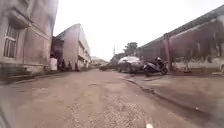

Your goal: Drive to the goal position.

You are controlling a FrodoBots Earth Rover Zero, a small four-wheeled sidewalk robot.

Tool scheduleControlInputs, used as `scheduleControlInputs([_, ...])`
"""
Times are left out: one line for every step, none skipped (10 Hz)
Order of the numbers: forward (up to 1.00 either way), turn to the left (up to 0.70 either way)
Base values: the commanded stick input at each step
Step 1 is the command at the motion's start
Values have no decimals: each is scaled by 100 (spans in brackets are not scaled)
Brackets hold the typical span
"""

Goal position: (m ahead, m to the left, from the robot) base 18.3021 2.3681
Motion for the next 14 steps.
scheduleControlInputs([70, 0])
scheduleControlInputs([70, 0])
scheduleControlInputs([70, 0])
scheduleControlInputs([70, 0])
scheduleControlInputs([70, 0])
scheduleControlInputs([70, 0])
scheduleControlInputs([70, 0])
scheduleControlInputs([70, 0])
scheduleControlInputs([70, 0])
scheduleControlInputs([70, 0])
scheduleControlInputs([70, 0])
scheduleControlInputs([70, 0])
scheduleControlInputs([70, 0])
scheduleControlInputs([70, 0])
